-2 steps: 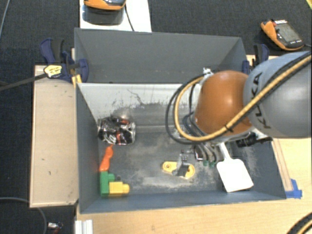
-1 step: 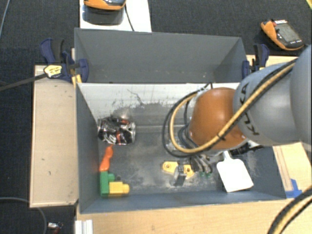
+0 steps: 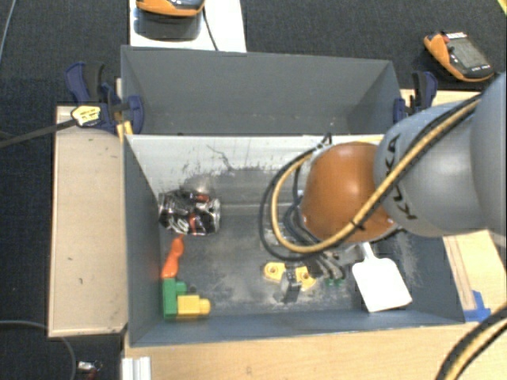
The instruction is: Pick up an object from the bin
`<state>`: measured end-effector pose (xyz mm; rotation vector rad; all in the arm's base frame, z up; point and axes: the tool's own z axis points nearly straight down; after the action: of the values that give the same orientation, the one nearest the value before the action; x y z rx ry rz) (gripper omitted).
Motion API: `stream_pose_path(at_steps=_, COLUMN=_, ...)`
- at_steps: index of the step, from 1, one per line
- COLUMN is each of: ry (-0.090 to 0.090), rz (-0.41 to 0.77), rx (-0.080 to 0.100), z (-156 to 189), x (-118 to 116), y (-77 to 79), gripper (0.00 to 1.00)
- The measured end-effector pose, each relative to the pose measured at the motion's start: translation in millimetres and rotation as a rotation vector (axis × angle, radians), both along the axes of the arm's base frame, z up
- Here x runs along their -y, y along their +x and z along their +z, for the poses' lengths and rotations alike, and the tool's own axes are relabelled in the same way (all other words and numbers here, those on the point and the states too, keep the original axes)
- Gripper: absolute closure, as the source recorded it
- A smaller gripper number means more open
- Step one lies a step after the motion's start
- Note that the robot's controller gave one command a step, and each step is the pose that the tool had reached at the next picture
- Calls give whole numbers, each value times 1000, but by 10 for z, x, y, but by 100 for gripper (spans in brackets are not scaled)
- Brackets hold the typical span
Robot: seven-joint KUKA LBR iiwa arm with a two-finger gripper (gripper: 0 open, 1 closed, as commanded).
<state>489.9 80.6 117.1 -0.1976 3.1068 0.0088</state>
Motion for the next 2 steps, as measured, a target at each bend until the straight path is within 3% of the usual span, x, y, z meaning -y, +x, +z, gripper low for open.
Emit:
stream_pose_path(at_steps=1, ry=6, rz=-312, rx=-8, z=-107, x=317, y=18, gripper=0)
stream_pose_path(at_steps=2, ry=11, rz=-304, rx=-3, z=-384, x=548, y=-40, gripper=100)
